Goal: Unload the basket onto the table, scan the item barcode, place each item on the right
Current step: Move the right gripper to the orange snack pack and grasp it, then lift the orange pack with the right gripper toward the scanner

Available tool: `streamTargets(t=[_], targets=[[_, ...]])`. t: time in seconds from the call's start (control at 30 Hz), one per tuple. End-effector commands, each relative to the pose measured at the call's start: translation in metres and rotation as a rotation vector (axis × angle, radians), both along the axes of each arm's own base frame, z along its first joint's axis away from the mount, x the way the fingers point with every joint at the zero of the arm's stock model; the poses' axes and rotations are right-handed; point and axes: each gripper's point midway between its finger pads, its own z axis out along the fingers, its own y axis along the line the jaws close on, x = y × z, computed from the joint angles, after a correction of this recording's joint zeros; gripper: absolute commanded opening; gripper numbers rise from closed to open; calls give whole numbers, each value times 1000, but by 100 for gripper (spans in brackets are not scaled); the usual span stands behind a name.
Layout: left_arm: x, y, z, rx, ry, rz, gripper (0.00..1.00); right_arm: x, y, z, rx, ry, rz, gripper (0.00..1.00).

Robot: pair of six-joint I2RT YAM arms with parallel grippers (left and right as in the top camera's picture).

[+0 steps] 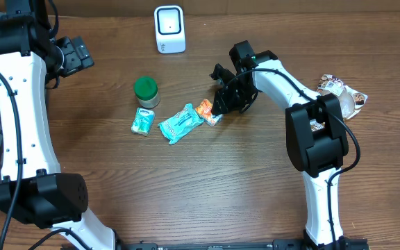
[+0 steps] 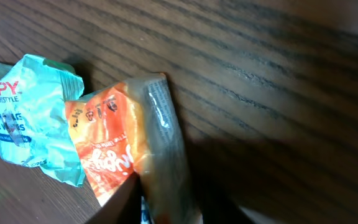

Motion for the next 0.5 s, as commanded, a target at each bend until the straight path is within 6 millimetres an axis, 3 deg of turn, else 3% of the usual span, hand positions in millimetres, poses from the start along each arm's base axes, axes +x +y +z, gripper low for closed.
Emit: streamTargets(t=[0.0,0.1,0.2,0.27,0.3,0.47], targets=[[2,1,-3,8,10,-2,99,-14,-4,-4,-9,81,-53,8],[2,1,-4,7,10,-2,100,-23,-3,2,10,155,-94,4],[2,1,-3,8,10,-2,100,-33,5,24,102,237,-105,4],[2,1,-3,7,10,-2,100,-37,13,50,203,298,-117,4],[2,1,-4,7,10,-2,100,-38,22,78,324,345,-125,4],[2,1,-3,7,10,-2,100,-28,32,161,719,410,-146,4]])
